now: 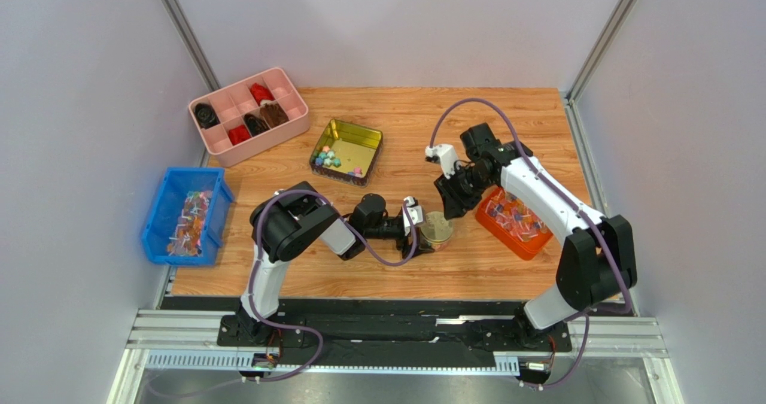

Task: Pack the candies
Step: Screw the bottle lid onto the packing bottle.

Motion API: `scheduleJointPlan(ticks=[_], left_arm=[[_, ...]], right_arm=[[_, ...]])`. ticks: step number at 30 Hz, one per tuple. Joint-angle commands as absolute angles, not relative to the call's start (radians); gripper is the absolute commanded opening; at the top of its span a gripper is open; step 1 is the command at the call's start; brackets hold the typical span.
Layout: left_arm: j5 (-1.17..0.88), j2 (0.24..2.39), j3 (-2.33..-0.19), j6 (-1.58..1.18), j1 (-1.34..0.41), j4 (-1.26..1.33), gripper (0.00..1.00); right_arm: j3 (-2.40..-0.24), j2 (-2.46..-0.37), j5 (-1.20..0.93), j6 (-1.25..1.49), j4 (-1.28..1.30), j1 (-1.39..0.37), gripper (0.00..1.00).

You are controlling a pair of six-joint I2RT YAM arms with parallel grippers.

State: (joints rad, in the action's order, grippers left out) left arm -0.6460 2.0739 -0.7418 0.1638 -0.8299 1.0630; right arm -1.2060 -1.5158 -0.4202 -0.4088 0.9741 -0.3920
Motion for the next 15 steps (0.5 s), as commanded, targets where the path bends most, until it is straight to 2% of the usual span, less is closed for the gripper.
scheduleJointPlan(ticks=[1,7,15], left_arm=[[-0.666,2.033,-0.764,0.189,-0.828,1.078,0.05],[-0.67,2.029,-0.759,0.187,-0.828,1.088,0.01],[-0.669,2.028,-0.756,0.189,-0.83,1.092,0.0]], right_arm=[[-1.328,-1.623,-0.448,-0.423,0.954,-0.397,0.37],[-1.419,-1.749,-0.494,-0.431,0.957,-0.4,0.37],[-1.398,-1.793,-0.531,-0.442,0.95,-0.4,0.36]])
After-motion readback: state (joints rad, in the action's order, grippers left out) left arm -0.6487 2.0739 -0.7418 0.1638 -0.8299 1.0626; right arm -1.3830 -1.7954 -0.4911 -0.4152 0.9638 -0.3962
